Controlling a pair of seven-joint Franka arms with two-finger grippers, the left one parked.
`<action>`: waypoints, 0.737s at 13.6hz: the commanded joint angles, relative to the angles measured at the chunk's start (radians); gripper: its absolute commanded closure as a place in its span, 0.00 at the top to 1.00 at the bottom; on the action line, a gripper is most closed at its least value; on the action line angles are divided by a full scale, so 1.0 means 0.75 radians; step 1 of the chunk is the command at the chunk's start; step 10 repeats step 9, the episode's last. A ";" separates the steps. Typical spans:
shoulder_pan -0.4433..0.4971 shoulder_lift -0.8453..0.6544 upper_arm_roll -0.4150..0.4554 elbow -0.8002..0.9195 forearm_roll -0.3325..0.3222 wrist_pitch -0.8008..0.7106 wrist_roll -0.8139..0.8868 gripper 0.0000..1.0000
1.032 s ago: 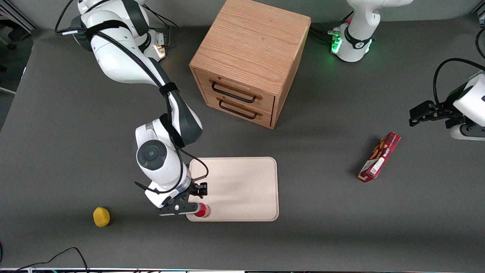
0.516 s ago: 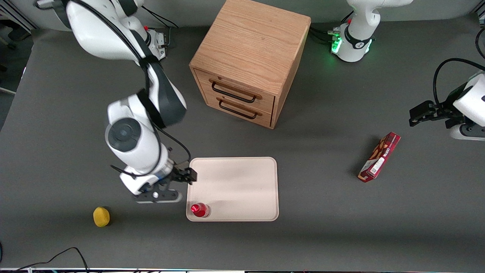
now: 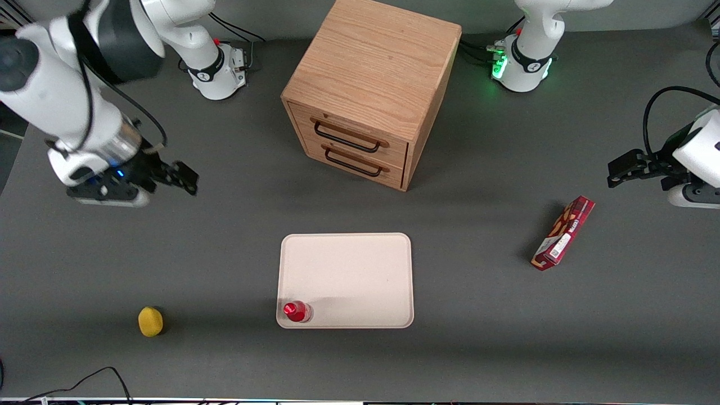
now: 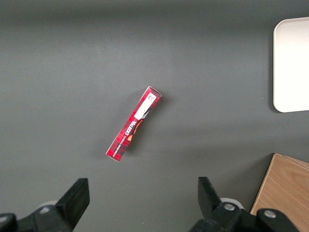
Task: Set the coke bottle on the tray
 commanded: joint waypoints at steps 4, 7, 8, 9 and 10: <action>-0.165 -0.234 0.003 -0.192 0.003 0.001 -0.230 1.00; -0.296 -0.219 0.013 -0.106 0.016 -0.128 -0.366 1.00; -0.329 -0.215 0.013 -0.098 0.018 -0.136 -0.384 1.00; -0.329 -0.213 0.013 -0.096 0.024 -0.140 -0.396 1.00; -0.329 -0.213 0.013 -0.096 0.024 -0.140 -0.396 1.00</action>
